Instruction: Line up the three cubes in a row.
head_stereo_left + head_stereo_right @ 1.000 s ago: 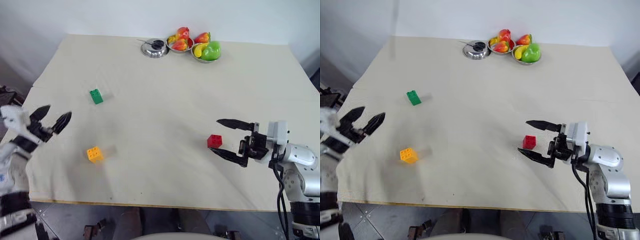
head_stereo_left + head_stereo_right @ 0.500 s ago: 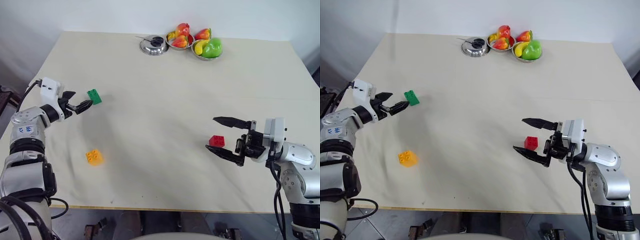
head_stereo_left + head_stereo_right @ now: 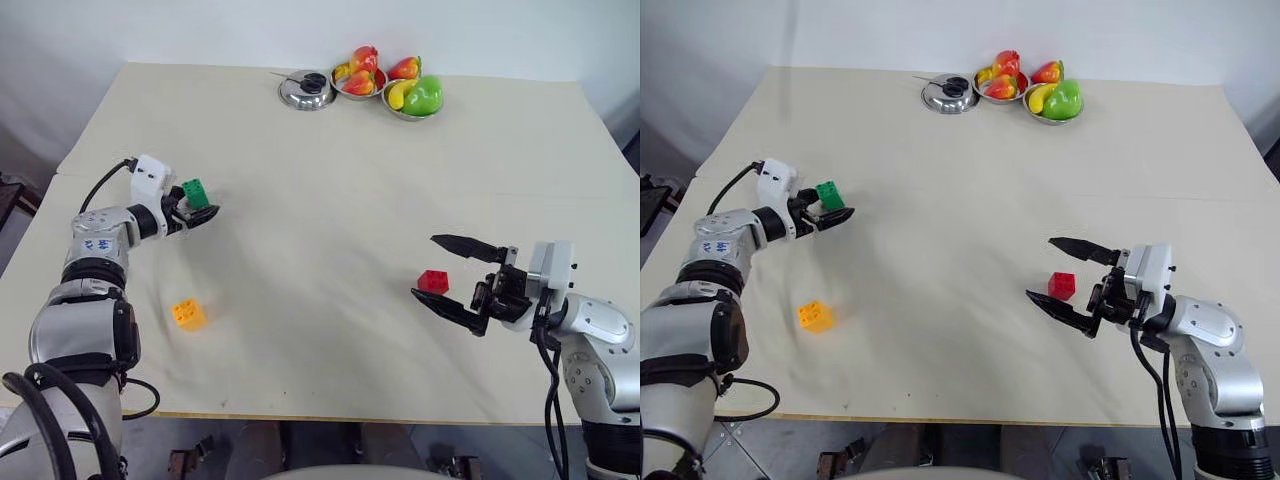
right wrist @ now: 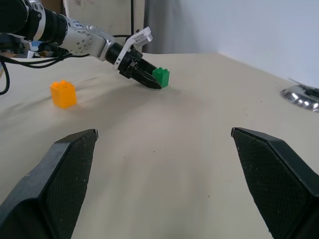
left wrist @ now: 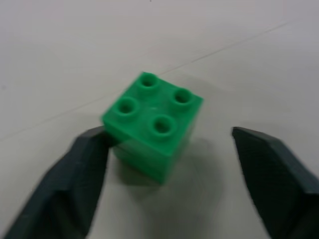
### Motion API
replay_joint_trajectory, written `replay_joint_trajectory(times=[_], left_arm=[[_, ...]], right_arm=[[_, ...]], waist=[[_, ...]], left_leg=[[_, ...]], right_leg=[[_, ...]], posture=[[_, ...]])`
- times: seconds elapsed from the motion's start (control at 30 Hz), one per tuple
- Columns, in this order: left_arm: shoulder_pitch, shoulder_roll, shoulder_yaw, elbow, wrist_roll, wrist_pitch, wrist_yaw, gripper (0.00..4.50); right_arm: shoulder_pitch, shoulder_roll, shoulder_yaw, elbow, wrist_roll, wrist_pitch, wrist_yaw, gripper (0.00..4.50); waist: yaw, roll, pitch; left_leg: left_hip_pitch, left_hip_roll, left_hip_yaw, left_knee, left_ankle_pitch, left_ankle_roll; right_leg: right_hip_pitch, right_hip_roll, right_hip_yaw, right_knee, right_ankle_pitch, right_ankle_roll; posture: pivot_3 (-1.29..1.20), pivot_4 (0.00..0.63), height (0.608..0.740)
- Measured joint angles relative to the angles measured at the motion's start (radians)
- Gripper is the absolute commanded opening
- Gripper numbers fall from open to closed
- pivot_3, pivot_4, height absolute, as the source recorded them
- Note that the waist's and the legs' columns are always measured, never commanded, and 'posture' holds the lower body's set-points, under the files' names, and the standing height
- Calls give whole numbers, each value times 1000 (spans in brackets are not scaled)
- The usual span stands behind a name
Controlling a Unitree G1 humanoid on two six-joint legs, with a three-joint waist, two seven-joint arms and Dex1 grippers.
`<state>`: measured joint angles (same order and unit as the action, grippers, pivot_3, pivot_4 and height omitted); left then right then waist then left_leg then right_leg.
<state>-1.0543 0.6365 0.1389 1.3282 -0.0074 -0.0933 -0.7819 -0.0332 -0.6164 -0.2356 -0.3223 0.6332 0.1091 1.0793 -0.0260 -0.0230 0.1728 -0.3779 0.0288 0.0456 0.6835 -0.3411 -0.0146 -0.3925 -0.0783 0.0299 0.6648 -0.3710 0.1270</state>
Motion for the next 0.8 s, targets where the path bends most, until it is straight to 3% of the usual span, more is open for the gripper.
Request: replay_joint_trajectory(times=[0.17,0.5,0.7,0.8], left_arm=[[0,-7,13,3,-5,-4,-31,1457],[8,-8,75,-22,-68,-69,-279,1458],[-111,-84,-67,-175,-58,-88,-676,1458],[-152,-152,-162,-295,-30,6,-719,1458]], right_arm=[[22,0,-6,-11,0,-1,-13,4500],[31,5,-6,-11,-7,-26,-14,4500],[110,-81,-110,-27,28,-13,23,4500],[189,-121,-191,-29,40,-12,60,4500]], waist=[[1,0,0],[0,0,0],[36,-1,0],[45,-1,0]], left_leg=[[0,0,0,0,0,0],[0,-1,0,1,0,0],[0,-6,0,1,0,4],[0,-6,1,1,0,5]], right_leg=[[0,0,0,0,0,0],[0,1,0,1,0,0],[2,2,-2,-2,1,1],[3,2,1,-2,2,4]], posture=[[0,150,740],[0,150,740],[0,150,740],[0,150,740]])
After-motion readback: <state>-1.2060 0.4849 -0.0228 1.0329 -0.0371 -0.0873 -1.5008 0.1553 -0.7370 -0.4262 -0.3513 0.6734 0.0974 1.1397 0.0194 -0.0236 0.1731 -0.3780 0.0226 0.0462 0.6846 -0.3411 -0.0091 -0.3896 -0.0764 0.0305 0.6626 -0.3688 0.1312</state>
